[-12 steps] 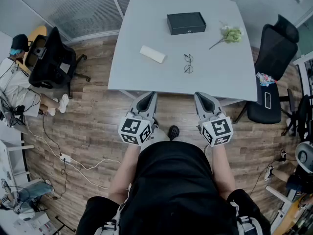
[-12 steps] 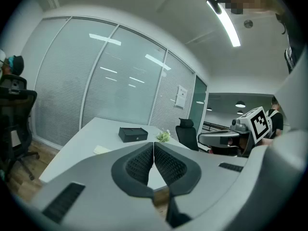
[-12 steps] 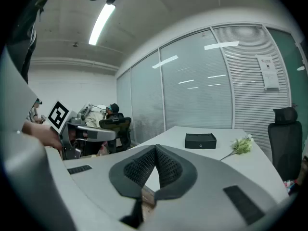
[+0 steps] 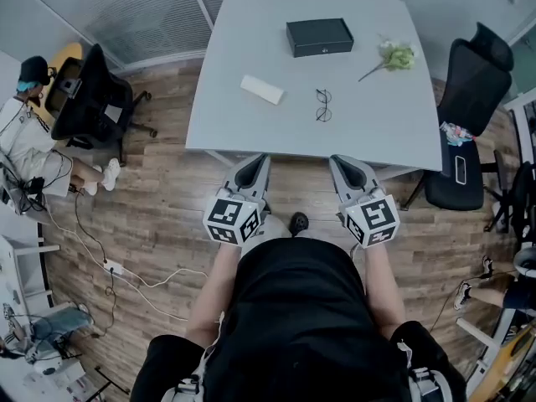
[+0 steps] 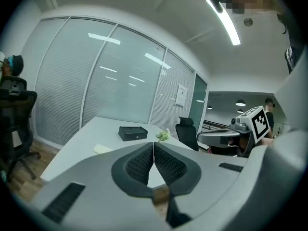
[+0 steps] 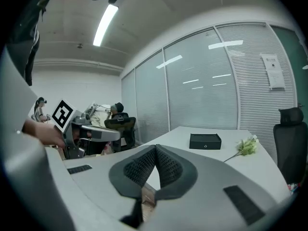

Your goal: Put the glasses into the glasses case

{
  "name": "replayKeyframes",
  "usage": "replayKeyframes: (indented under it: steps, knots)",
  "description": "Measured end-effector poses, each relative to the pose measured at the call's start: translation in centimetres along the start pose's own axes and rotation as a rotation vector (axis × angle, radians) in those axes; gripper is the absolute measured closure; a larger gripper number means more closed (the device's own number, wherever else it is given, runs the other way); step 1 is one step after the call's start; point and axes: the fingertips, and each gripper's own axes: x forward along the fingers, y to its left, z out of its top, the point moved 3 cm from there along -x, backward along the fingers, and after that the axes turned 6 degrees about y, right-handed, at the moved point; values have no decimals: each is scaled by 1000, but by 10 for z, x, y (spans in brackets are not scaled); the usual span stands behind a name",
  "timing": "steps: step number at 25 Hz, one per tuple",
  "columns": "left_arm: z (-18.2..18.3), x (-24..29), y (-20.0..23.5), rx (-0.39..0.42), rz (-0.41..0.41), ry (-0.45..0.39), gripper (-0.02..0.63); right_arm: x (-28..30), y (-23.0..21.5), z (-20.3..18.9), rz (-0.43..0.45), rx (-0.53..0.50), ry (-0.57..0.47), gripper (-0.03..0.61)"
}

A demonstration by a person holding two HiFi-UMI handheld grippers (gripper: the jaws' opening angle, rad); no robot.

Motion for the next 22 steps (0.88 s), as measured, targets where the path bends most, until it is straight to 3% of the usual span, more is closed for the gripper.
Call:
replayKeyframes:
  steps: [10, 22]
  knots:
    - [-8, 5, 6, -17, 15, 22, 591, 13, -2, -4, -12, -6, 12, 561]
    - [-5, 23, 45, -54, 34, 48, 591, 60, -6, 4, 5, -2, 57, 561]
